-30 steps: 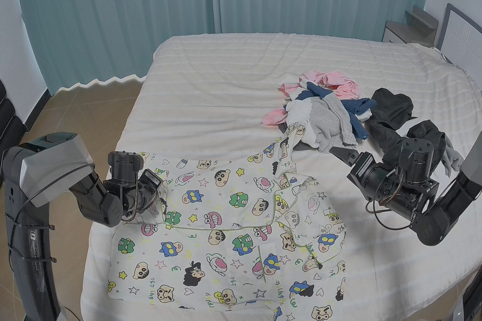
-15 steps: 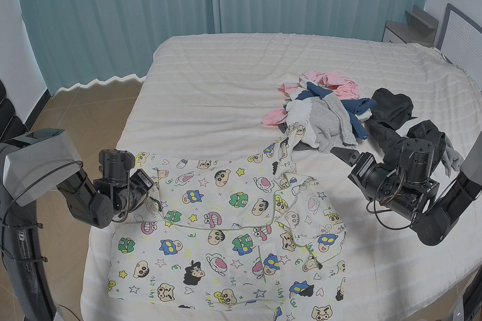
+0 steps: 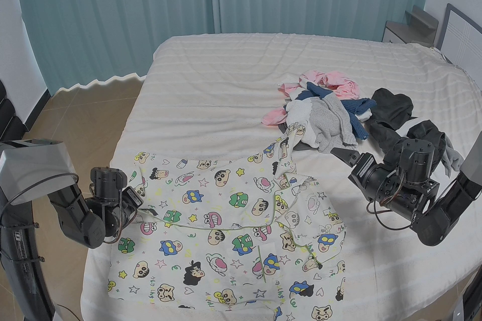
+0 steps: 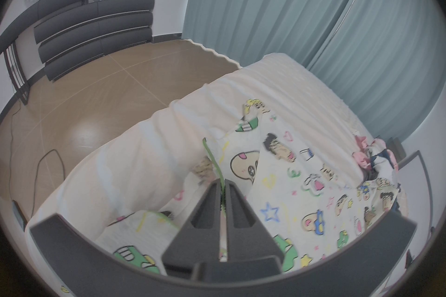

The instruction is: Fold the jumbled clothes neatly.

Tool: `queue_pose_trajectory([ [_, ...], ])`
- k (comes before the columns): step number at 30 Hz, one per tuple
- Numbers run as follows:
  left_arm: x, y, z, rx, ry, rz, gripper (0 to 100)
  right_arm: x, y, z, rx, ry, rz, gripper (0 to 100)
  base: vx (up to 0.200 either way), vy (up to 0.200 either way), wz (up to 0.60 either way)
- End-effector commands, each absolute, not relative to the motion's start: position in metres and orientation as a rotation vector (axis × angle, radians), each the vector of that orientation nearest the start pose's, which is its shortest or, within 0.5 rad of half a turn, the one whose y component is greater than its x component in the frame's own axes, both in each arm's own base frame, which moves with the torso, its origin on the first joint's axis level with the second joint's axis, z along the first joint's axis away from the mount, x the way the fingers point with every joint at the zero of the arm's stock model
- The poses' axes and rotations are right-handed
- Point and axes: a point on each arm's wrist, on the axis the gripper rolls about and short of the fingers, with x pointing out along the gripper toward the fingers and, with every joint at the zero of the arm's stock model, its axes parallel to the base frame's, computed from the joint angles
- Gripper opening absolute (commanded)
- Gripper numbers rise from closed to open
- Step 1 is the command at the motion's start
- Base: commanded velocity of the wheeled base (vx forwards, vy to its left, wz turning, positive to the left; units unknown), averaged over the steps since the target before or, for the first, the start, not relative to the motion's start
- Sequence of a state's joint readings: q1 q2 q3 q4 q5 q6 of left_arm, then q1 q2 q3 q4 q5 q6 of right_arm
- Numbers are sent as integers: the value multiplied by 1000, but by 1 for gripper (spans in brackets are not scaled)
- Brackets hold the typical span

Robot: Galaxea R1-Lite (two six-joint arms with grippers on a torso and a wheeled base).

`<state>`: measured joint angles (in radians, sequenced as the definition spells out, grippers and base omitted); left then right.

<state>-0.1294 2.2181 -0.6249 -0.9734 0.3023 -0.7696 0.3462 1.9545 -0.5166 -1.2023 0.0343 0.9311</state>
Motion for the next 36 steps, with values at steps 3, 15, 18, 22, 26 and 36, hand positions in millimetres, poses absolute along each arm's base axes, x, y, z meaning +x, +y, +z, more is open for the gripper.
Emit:
queue_pose_trajectory([
  [3, 322, -34, -17, -584, 556, 437, 0, 291, 106, 90, 877, 397, 240, 100, 0, 0, 0],
  [15, 308, -31, -34, -569, 551, 482, 0, 289, 105, 84, 869, 426, 238, 100, 0, 0, 0],
  [18, 305, -31, -34, -574, 549, 479, 0, 290, 105, 80, 865, 437, 233, 100, 0, 0, 0],
  [22, 304, -29, -34, -578, 545, 483, 100, 290, 105, 79, 861, 443, 229, 100, 0, 0, 0],
  [26, 304, -27, -29, -606, 515, 492, 100, 291, 106, 78, 853, 443, 229, 100, 0, 0, 0],
  [36, 284, -14, 29, -796, 433, 303, 100, 291, 107, 70, 748, 459, 240, 100, 0, 0, 0],
])
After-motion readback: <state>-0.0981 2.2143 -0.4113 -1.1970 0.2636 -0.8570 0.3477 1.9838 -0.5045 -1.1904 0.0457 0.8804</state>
